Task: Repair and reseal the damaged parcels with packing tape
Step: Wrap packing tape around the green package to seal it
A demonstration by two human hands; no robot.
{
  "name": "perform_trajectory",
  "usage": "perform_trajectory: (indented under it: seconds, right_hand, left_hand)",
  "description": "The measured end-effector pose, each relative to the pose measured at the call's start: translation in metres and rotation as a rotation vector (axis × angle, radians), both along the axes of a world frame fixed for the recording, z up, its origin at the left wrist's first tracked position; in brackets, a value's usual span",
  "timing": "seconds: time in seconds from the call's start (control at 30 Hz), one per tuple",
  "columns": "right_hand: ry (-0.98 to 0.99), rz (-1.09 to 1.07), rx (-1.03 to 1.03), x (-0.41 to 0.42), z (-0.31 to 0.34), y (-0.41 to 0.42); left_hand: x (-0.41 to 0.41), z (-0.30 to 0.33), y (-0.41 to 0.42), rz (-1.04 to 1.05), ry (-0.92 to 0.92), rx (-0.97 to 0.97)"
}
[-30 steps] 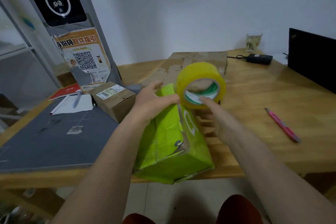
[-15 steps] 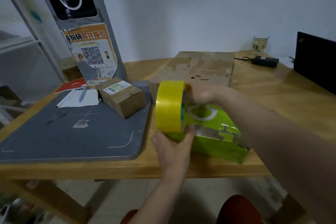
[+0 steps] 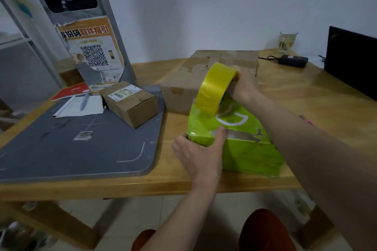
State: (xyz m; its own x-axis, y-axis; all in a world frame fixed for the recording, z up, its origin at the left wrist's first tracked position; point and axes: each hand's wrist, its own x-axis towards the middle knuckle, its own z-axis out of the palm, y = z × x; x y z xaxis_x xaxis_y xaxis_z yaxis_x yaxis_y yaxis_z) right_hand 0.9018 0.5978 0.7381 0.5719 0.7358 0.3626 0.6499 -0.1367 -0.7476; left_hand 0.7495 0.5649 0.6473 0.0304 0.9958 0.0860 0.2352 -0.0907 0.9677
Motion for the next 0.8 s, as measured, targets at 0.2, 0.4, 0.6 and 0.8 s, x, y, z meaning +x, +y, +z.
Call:
perform_trajectory:
  seconds: [0.2, 0.4, 0.6, 0.8]
  right_hand:
    - [0.195, 0.058, -0.003, 0.010, -0.010, 0.004]
    - [0.321, 0.126, 0.062, 0.012, -0.013, 0.000]
    - [0.317, 0.162, 0.106, 0.015, -0.007, -0.009]
    - [0.185, -0.362, 0.131, 0.069, -0.017, -0.049]
  left_hand:
    - [0.000, 0.006, -0.007, -0.165, 0.094, 0.008]
    - [-0.006, 0.057, 0.034, -0.388, 0.179, 0.302]
    - [0.002, 0.084, 0.057, -0.637, 0.128, 0.148]
    - [0.015, 0.074, 0.047, -0.525, -0.035, 0.091]
